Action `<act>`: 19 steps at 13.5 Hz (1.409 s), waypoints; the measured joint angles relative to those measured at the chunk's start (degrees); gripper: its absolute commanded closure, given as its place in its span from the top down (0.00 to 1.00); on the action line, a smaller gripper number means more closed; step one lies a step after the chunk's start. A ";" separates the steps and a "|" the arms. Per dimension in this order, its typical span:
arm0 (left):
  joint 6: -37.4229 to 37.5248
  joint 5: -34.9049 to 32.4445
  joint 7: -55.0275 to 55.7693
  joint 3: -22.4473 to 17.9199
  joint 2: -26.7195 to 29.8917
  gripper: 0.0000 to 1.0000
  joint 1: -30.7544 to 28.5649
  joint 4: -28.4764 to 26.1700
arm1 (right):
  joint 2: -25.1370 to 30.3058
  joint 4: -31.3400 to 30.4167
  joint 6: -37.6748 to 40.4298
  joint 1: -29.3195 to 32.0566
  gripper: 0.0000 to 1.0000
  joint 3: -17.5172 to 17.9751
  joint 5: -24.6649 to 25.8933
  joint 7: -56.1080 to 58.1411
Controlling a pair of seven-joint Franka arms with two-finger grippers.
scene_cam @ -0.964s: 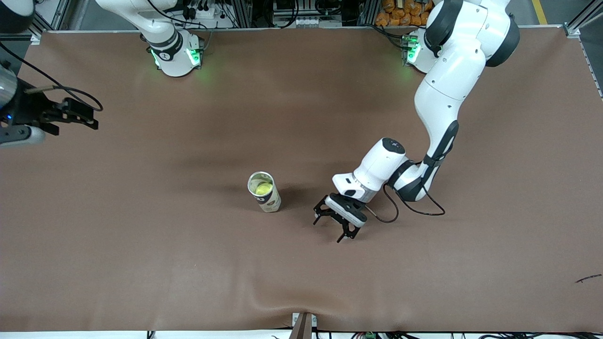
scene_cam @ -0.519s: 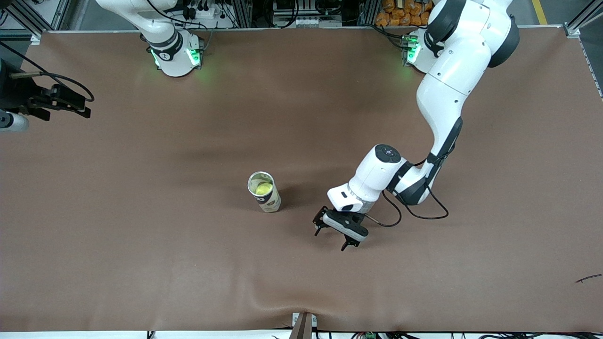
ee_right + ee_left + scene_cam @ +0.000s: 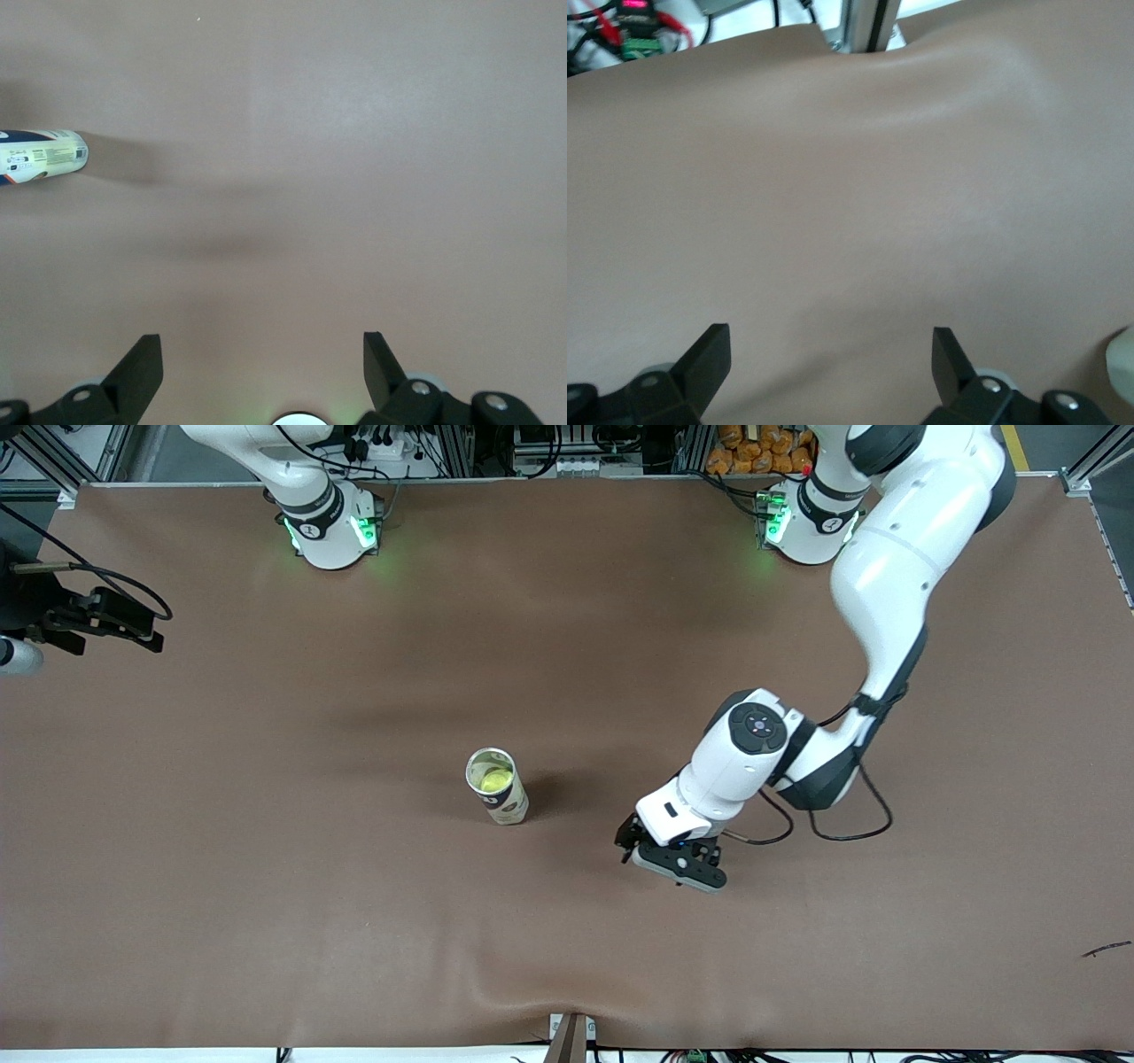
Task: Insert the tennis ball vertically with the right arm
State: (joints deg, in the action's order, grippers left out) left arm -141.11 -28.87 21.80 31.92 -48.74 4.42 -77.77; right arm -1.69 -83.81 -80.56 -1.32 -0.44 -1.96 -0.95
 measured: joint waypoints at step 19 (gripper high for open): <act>58.11 7.69 -2.64 9.74 34.16 1.00 -15.76 0.95 | -0.09 -0.02 -0.75 -0.01 1.00 0.32 0.17 -3.58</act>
State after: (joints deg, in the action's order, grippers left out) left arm -83.00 -21.18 19.16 41.66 -14.58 -11.34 -76.82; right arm -1.78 -83.84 -81.31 -1.32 -0.12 -1.80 -4.53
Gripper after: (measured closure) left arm 0.000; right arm 0.000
